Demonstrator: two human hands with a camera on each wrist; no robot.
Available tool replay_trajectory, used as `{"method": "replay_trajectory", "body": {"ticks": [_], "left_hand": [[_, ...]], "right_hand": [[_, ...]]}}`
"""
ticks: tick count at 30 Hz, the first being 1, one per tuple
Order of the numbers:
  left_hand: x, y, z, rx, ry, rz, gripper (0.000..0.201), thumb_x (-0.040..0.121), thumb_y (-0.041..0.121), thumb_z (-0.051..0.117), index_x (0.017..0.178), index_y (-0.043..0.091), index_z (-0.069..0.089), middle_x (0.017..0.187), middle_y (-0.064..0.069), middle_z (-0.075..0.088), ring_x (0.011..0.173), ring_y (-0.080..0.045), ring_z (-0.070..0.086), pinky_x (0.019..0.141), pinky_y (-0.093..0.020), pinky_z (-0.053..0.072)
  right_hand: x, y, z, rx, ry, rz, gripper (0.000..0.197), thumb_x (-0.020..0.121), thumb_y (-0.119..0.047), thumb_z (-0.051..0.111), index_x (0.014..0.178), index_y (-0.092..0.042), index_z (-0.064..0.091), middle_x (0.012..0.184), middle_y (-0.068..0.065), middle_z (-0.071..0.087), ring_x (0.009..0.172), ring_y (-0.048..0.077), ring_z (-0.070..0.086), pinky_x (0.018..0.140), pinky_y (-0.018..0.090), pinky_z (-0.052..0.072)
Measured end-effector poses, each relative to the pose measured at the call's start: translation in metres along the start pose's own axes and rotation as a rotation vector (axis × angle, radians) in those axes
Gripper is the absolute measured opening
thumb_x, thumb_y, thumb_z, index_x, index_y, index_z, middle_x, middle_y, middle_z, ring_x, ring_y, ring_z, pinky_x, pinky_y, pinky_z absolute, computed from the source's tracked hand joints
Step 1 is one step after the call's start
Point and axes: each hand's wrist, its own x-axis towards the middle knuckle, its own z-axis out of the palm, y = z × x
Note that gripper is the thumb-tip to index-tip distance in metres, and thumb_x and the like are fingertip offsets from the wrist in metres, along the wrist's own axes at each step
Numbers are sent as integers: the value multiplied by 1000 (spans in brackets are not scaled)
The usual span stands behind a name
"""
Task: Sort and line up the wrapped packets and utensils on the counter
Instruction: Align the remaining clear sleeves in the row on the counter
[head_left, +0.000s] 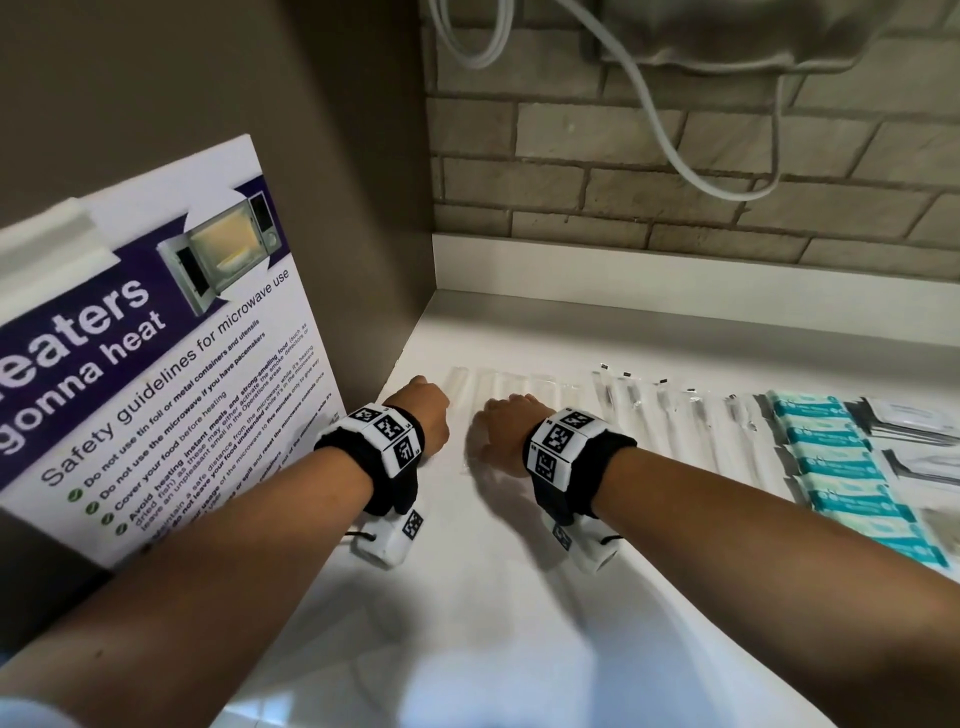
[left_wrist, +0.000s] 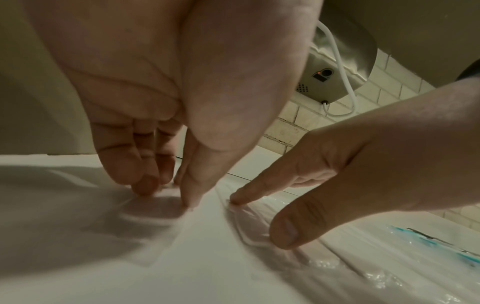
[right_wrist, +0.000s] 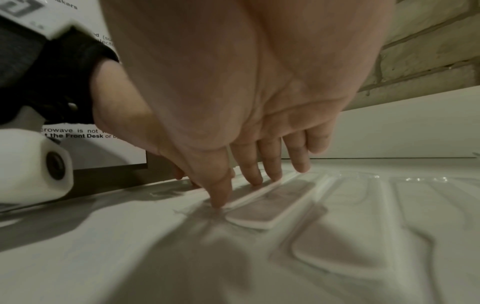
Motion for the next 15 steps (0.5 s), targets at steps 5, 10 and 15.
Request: {"method": "replay_trajectory", "body": {"ticks": [5, 10, 15], "left_hand": [[-1, -2, -1, -27, 54, 46, 20, 90, 19, 54, 95, 1, 62, 111, -17, 61, 102, -32, 59, 75, -30, 43], [2, -1, 3, -111, 67, 39, 31, 91, 22, 58, 114, 5, 66, 118, -13, 66, 111, -29, 59, 95, -34, 48], [3, 0, 5, -155, 77, 26, 34, 91, 23, 59, 120, 6, 65, 122, -12, 65, 115, -28, 59, 98, -33, 47]], "right_hand": [[0, 0, 2, 25, 18, 0, 33, 88, -32, 60, 120, -22, 63, 122, 3, 58, 120, 28, 49, 98, 36, 38], [2, 0, 6, -6, 25, 5, 37, 89, -28, 58, 123, -16, 60, 121, 4, 59, 119, 29, 51, 98, 36, 40], [-1, 1, 4, 22, 33, 1, 36, 90, -29, 56, 123, -15, 60, 120, 5, 58, 118, 29, 51, 97, 35, 39]]}}
